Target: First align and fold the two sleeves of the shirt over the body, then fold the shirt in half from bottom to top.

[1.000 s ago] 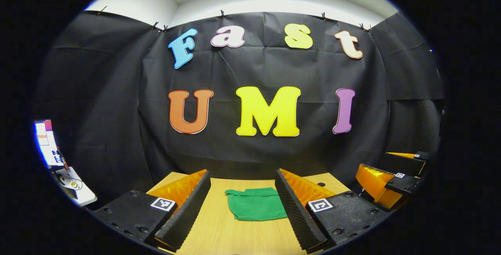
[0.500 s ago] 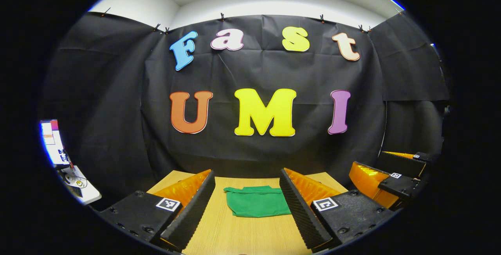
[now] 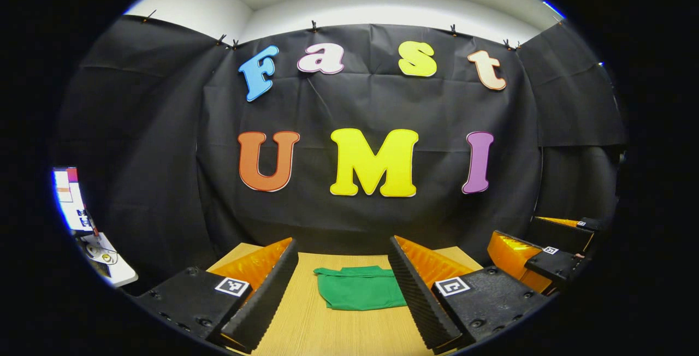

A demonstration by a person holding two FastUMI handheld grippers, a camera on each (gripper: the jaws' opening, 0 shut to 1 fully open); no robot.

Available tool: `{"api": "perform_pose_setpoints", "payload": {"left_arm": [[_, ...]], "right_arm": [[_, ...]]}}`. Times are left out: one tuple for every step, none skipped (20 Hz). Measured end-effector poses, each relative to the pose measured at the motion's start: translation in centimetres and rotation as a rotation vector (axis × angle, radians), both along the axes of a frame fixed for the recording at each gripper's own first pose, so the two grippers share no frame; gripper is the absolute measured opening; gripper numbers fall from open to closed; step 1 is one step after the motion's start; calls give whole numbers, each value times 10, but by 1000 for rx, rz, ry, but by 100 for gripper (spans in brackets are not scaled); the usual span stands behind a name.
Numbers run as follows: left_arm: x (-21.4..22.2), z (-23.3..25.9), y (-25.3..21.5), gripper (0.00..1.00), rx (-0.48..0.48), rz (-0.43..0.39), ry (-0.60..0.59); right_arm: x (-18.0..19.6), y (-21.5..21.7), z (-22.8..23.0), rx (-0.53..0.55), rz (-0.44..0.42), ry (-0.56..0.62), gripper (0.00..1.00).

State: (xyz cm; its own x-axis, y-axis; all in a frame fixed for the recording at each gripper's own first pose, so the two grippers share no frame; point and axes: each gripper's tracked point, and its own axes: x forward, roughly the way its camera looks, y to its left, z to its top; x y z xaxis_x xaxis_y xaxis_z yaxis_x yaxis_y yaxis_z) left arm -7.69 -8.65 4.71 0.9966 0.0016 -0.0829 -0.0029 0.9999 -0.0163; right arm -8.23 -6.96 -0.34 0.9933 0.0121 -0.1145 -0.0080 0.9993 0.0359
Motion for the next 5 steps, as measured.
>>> {"api": "perform_pose_setpoints", "payload": {"left_arm": [[0, 0, -1, 100, -1, -7, -3], [2, 0, -2, 100, -2, -14, -6], [2, 0, -1, 100, -2, -13, -8], [3, -1, 0, 100, -3, -14, -8], [4, -1, -2, 100, -3, -15, -9]], "right_arm": [[1, -1, 1, -4, -10, -2, 96], [1, -2, 1, -6, -14, -5, 94], [2, -2, 2, -5, -17, -5, 94], [1, -2, 4, -3, -19, -9, 96], [2, -2, 5, -2, -21, -14, 96]]}}
